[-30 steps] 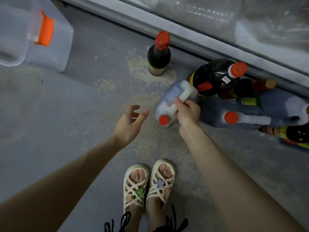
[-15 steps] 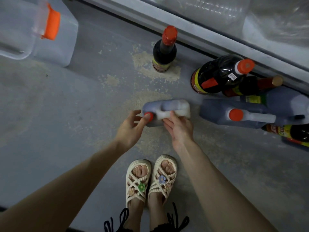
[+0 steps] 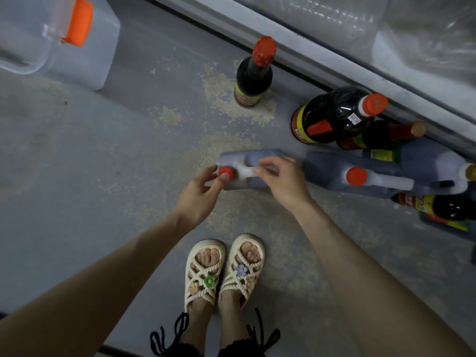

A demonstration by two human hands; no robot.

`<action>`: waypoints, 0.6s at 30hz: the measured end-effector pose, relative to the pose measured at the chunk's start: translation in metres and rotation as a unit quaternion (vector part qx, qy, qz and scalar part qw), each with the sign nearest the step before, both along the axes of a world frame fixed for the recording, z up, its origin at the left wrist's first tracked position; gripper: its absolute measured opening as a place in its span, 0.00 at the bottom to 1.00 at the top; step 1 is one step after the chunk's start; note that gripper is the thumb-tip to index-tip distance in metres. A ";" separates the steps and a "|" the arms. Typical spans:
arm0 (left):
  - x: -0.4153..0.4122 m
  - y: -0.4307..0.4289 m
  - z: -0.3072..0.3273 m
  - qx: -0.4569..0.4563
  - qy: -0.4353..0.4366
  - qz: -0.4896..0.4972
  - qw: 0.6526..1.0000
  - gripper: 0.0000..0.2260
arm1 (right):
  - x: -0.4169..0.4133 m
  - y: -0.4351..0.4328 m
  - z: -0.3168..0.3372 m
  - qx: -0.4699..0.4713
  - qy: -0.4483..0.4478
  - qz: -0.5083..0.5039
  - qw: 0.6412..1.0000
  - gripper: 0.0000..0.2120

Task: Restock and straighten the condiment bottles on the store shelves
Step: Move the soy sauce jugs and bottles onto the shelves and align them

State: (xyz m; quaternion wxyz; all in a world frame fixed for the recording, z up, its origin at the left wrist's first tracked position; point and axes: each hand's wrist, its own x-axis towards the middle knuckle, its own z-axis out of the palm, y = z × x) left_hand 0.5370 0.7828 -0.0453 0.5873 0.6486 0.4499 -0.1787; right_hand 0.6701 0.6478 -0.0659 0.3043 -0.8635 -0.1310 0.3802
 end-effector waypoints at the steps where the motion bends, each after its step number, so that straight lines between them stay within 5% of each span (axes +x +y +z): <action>1: -0.001 0.001 -0.001 0.001 -0.004 -0.002 1.000 0.22 | 0.002 0.000 -0.004 -0.016 0.000 0.045 0.999 0.13; 9: -0.011 0.003 -0.009 -0.004 -0.009 -0.011 1.000 0.21 | 0.005 0.005 -0.014 -0.024 0.101 0.105 0.989 0.04; 18: -0.010 0.002 0.030 -0.063 -0.057 -0.070 0.994 0.35 | -0.010 -0.015 0.045 0.018 0.134 0.012 0.991 0.15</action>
